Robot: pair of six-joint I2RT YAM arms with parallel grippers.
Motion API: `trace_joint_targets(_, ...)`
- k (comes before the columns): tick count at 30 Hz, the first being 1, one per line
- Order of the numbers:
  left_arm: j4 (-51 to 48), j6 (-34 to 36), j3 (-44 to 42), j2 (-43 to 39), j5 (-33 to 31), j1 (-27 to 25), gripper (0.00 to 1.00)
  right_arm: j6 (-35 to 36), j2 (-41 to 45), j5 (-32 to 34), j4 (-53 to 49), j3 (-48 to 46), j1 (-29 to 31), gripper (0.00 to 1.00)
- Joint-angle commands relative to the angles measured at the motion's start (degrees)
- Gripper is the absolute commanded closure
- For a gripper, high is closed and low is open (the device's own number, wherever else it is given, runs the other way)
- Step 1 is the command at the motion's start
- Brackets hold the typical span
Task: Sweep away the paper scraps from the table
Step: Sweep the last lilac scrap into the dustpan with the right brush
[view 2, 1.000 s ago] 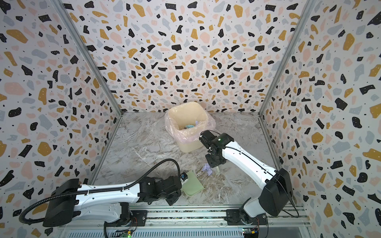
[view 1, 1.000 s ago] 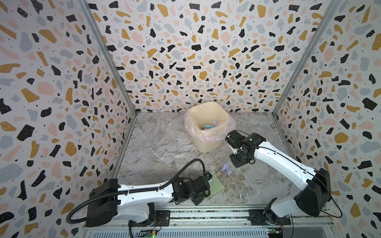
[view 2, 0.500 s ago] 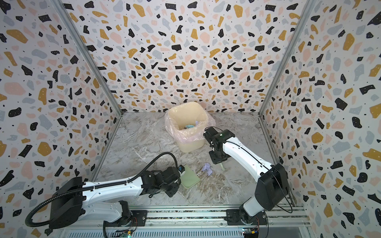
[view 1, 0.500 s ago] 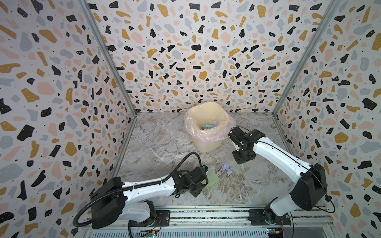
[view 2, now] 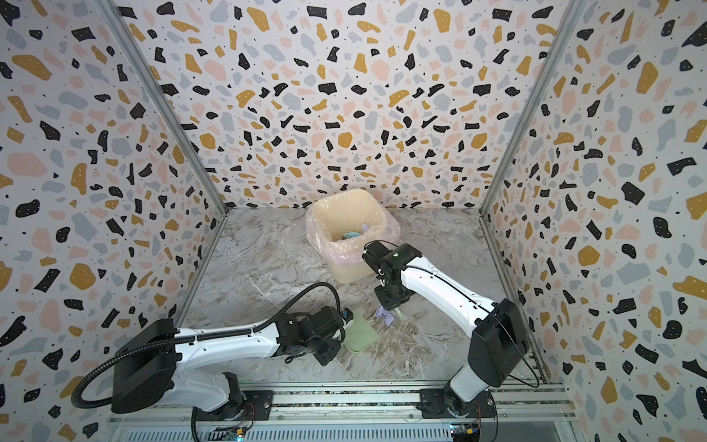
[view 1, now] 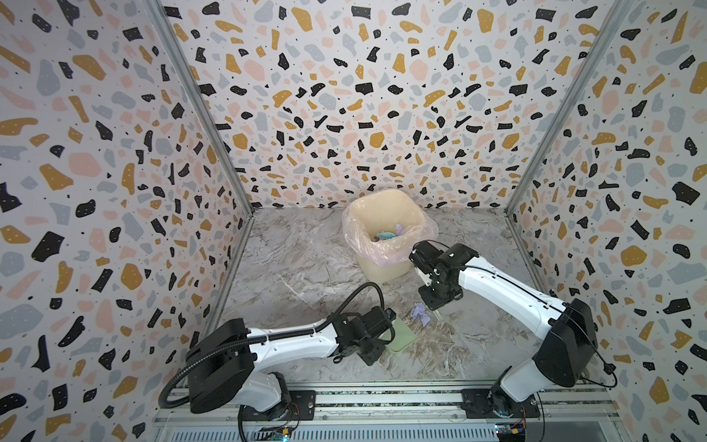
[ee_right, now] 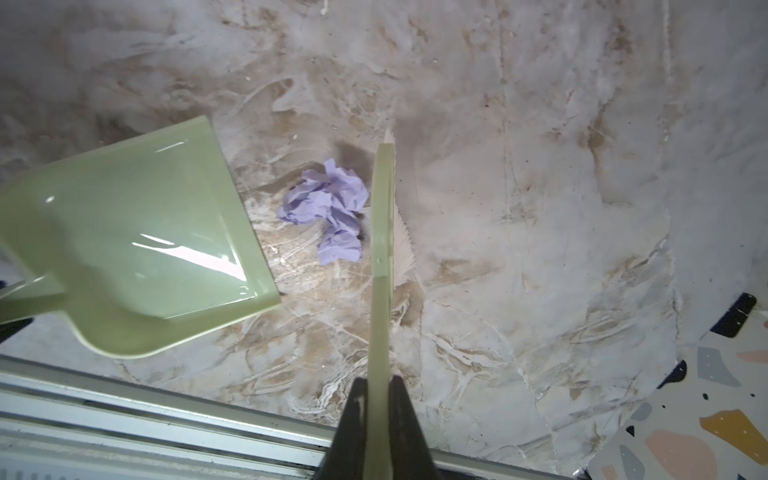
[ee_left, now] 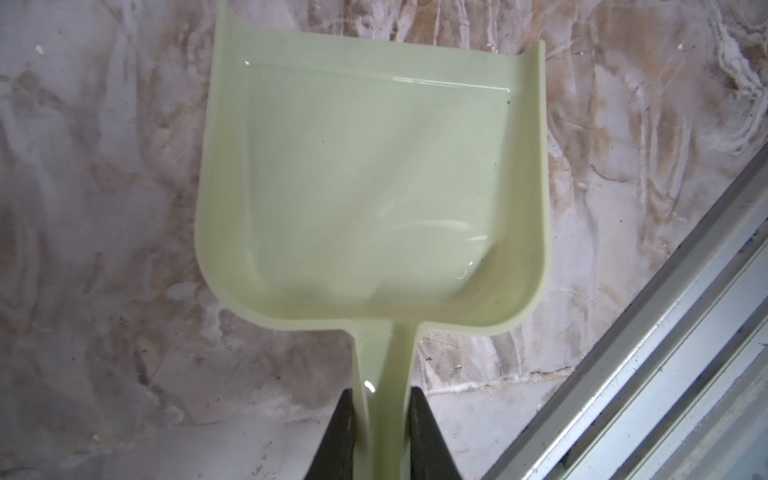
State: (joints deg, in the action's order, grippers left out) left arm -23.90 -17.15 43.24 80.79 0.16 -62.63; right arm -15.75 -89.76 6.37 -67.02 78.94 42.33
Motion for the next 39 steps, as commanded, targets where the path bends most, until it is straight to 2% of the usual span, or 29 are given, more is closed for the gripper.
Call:
trace_joint_targets(1,-0.4,1.2,1.3,0.9,1.2,0.4,1.00,-0.6,0.4,-3.7,-1.3,2.9,1.8,1.00)
trace_joint_targets(14,-1.0,0.7,1.4,1.2,1.0,0.8,1.00,-2.3,-0.1,-10.6,-3.7,8.4,11.3,1.00)
trace_joint_targets(17,-1.1,0.7,1.4,1.1,0.8,0.7,1.00,-2.9,0.3,-10.7,-4.3,9.0,11.6,1.00)
trace_joint_targets(24,-1.0,0.3,1.1,-0.3,-0.2,0.8,1.00,-3.5,1.9,-5.1,-7.6,7.9,8.8,1.00)
trace_joint_targets(34,-0.7,-0.4,0.5,-3.2,-0.8,0.7,1.00,-3.9,6.2,-3.0,-7.1,7.3,3.5,1.00)
trace_joint_targets(39,-0.7,-0.6,0.5,-7.0,-2.1,0.6,1.00,-4.0,9.9,-4.5,-4.5,5.0,0.0,1.00)
